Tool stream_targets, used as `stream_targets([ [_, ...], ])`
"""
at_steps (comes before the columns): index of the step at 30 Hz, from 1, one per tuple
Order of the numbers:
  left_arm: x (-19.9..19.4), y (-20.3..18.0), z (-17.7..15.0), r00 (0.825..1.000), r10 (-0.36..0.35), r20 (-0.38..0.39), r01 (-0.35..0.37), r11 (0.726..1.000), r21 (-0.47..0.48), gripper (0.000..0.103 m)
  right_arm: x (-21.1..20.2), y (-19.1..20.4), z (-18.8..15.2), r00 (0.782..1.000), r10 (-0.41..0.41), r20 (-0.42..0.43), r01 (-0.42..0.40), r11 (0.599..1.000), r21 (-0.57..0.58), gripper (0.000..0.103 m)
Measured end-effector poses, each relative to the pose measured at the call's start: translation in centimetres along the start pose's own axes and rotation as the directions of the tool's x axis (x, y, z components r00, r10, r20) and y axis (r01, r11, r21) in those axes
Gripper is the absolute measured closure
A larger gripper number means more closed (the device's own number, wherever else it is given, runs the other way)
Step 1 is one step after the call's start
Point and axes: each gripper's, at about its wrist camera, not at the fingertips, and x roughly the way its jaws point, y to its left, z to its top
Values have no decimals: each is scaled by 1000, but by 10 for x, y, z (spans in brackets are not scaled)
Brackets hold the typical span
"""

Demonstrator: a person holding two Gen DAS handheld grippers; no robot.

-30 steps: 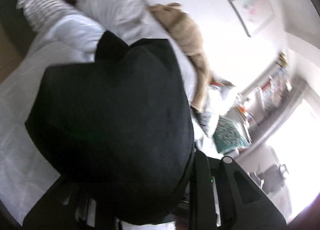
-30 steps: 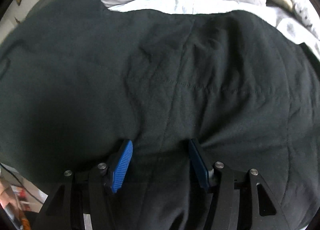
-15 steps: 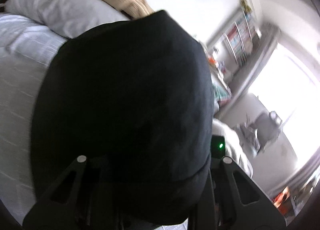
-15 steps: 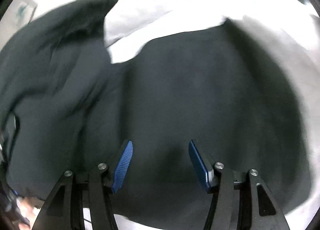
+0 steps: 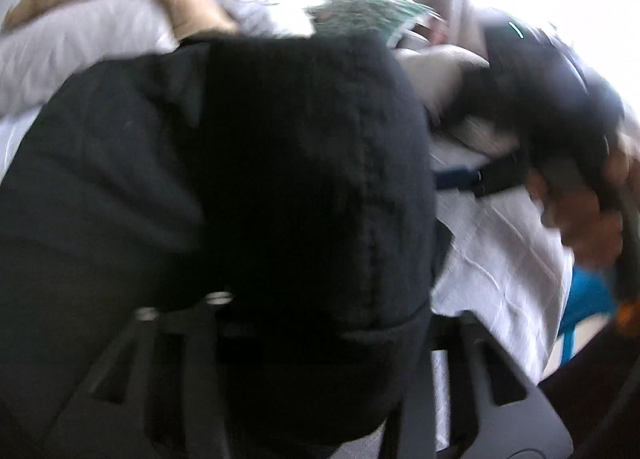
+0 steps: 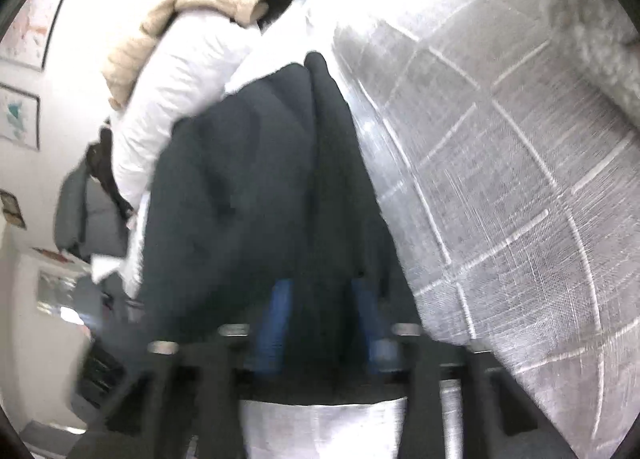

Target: Fold large clothes

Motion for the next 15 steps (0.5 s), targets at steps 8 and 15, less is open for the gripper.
stream_targets([
  [8,-56,2,19,951,-289,-108,293,956,16,21,-1,0,9,977,215,-19,-210,967,146,21],
  [15,-130,66,31,971,-228,75,233,970,-67,20,-1,29,11,967,244,-66,-238,967,95,18],
])
